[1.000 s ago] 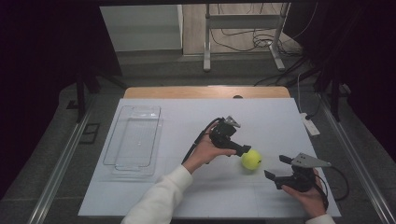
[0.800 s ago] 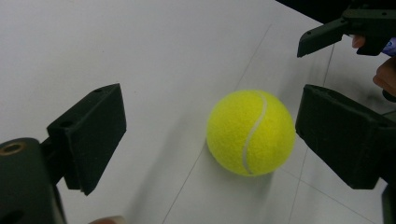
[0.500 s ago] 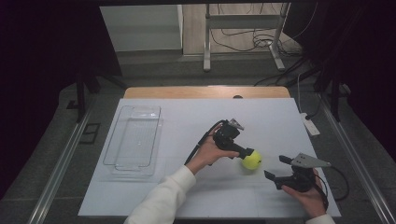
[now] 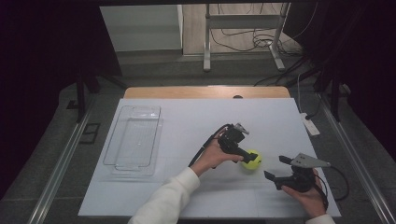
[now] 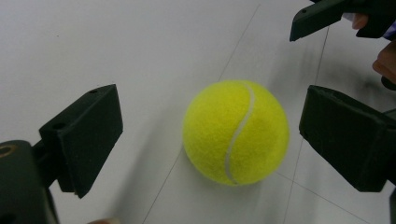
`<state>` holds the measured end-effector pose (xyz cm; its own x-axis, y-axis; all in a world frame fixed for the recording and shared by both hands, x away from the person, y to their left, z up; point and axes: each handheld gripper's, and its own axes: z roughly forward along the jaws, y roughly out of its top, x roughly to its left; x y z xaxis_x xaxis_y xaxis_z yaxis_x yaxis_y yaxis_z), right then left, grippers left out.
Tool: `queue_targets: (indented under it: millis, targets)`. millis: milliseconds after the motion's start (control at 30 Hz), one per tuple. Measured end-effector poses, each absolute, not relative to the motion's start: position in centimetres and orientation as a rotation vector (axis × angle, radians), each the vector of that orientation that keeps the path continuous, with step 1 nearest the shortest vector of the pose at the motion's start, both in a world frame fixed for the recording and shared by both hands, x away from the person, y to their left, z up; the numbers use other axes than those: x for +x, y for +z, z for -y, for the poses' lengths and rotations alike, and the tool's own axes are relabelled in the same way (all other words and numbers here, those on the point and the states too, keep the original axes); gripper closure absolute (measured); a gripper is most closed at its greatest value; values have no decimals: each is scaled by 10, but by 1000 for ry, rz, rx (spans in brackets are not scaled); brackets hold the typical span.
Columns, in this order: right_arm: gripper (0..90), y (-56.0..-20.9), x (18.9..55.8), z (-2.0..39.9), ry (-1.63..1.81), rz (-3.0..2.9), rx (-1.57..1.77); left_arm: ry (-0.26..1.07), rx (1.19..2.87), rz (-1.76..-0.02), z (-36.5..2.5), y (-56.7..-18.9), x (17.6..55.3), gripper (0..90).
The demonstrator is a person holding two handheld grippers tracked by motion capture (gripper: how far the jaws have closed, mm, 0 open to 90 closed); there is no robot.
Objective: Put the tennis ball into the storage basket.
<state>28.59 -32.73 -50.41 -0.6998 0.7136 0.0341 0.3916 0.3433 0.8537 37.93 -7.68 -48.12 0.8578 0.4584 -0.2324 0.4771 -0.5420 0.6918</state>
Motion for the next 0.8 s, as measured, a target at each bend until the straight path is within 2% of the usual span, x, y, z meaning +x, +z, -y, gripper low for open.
queue_targets:
  millis: [800]
  targets:
    - [107,-505,285,328,1285,-2274,975,-83,2307,-646,96,-502,380,83]
